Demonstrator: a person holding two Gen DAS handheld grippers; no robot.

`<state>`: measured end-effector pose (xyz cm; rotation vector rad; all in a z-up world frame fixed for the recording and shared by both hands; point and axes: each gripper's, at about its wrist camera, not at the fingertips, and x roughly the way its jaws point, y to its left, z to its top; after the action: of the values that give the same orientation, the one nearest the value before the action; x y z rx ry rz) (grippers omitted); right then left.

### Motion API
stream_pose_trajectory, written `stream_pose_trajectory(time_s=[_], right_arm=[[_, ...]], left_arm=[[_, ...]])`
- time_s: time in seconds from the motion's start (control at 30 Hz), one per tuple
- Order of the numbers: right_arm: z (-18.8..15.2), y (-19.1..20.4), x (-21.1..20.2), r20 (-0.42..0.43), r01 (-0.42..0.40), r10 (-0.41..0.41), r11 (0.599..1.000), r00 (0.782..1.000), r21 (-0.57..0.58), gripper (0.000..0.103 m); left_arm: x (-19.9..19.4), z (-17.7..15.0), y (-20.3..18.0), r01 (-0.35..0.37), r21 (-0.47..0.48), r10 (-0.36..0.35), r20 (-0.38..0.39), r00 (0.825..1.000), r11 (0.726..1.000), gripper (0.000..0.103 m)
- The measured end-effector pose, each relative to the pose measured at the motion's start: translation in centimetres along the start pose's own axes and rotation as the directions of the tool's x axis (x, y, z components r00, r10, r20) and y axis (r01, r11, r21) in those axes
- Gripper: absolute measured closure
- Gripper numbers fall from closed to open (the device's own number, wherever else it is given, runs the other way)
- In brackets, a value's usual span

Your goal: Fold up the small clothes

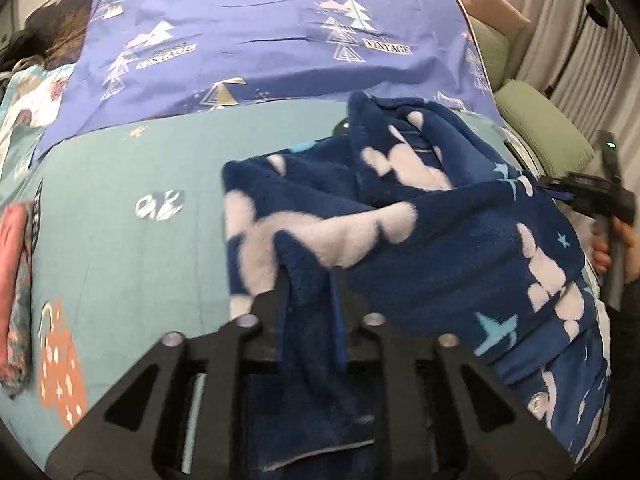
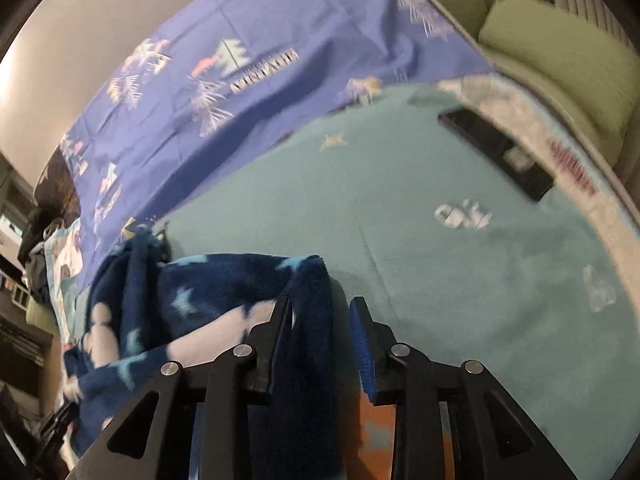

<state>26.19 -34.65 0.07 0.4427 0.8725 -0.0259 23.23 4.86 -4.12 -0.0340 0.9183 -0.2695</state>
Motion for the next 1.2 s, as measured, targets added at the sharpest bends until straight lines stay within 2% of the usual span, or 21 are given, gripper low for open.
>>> stream_pose_trajectory(time_s=[0.07, 0.13, 0.17, 0.2, 0.23, 0.27, 0.33, 0.4, 0.5, 0.6, 0.7, 0.77, 0.8, 0.87, 0.9, 1.0, 1.1, 1.17, 1.2], right_arm=[[-1.4, 1.4, -2.6, 0.007, -0.036, 0.037, 0.996, 0.999, -0.087, 0.073], [-3.7, 2.7, -4.5, -0.026, -0.133, 0.131, 0.979, 0.991, -0.155, 0.073], [-5.5, 3.2, -4.8, -0.076, -0.199, 0.189, 0.965, 0.979, -0.172, 0.073], [-6.8, 3.3, -4.4, -0.120, -0.208, 0.189, 0.962, 0.975, -0.177, 0.073], [-8.0, 3.4, -3.7, -0.158, -0.177, 0.148, 0.965, 0.976, -0.192, 0.074], [-9.2, 3.3, -2.9, -0.155, -0.105, 0.070, 0.967, 0.985, -0.231, 0.077], [-10.0, 3.1, -3.2, -0.104, -0.071, 0.046, 0.966, 0.994, -0.250, 0.078], [-10.0, 3.2, -4.8, -0.085, -0.034, 0.017, 0.980, 0.996, -0.198, 0.076], [-10.8, 4.1, -8.6, -0.045, -0.023, 0.014, 0.975, 0.999, -0.221, 0.073], [-12.1, 4.8, -11.0, -0.033, -0.029, 0.021, 0.968, 0.999, -0.249, 0.069], [-14.1, 5.3, -12.5, -0.038, -0.072, 0.064, 0.965, 0.997, -0.251, 0.065], [-16.0, 5.5, -12.9, -0.060, -0.119, 0.108, 0.962, 0.992, -0.247, 0.064], [-17.0, 5.8, -12.8, -0.081, -0.136, 0.120, 0.961, 0.990, -0.240, 0.064], [-19.1, 6.7, -13.1, -0.113, -0.173, 0.150, 0.955, 0.982, -0.241, 0.064], [-20.6, 7.3, -13.5, -0.129, -0.205, 0.177, 0.947, 0.976, -0.247, 0.064], [-24.3, 8.9, -14.5, -0.170, -0.280, 0.239, 0.917, 0.956, -0.285, 0.064], [-28.7, 10.4, -14.7, -0.223, -0.329, 0.270, 0.895, 0.937, -0.300, 0.064], [-31.6, 10.6, -13.9, -0.281, -0.342, 0.265, 0.898, 0.922, -0.276, 0.064], [-32.6, 10.7, -13.9, -0.277, -0.323, 0.246, 0.904, 0.929, -0.280, 0.064]], left_arm=[[-1.4, -0.1, 0.5, 0.008, -0.024, -0.007, 0.030, 1.000, 1.000, 0.073], [-3.1, -0.2, 0.4, 0.047, -0.028, -0.044, 0.077, 0.996, 0.999, 0.070], [-3.6, -0.4, 0.2, 0.063, -0.013, -0.061, 0.094, 0.994, 0.998, 0.064], [-3.7, -0.6, -0.2, 0.052, 0.011, -0.053, 0.089, 0.995, 0.999, 0.062], [-2.9, -0.9, -0.8, 0.012, 0.049, -0.014, 0.057, 0.998, 0.999, 0.062], [-1.9, -1.2, -1.2, -0.027, 0.078, 0.025, 0.022, 0.999, 0.997, 0.062], [0.7, -2.1, -1.5, -0.105, 0.132, 0.112, -0.047, 0.993, 0.986, 0.060], [0.0, -2.8, -1.4, -0.117, 0.118, 0.121, -0.019, 0.993, 0.986, 0.060], [-3.5, -3.2, -1.4, -0.060, 0.081, 0.058, 0.034, 0.998, 0.995, 0.060], [-7.2, -3.9, -1.8, -0.042, 0.112, 0.030, 0.104, 0.994, 0.993, 0.060], [-9.2, -4.9, -2.4, 0.001, 0.114, -0.015, 0.119, 0.993, 0.993, 0.059], [-9.6, -5.8, -2.8, 0.066, 0.116, -0.078, 0.103, 0.992, 0.991, 0.056], [-9.3, -6.3, -3.0, 0.072, 0.117, -0.083, 0.089, 0.993, 0.991, 0.055], [-8.3, -7.8, -3.9, 0.046, 0.115, -0.049, 0.027, 0.998, 0.992, 0.055], [-8.2, -8.5, -4.3, 0.058, 0.117, -0.060, 0.009, 0.998, 0.991, 0.055], [-9.2, -11.7, -6.3, 0.154, 0.156, -0.151, -0.028, 0.988, 0.976, 0.055], [-10.0, -14.8, -8.6, 0.203, 0.217, -0.194, -0.059, 0.979, 0.955, 0.055], [-9.7, -17.1, -10.0, 0.238, 0.229, -0.218, -0.109, 0.970, 0.944, 0.055], [-9.6, -18.1, -10.5, 0.235, 0.235, -0.211, -0.125, 0.970, 0.943, 0.055]])
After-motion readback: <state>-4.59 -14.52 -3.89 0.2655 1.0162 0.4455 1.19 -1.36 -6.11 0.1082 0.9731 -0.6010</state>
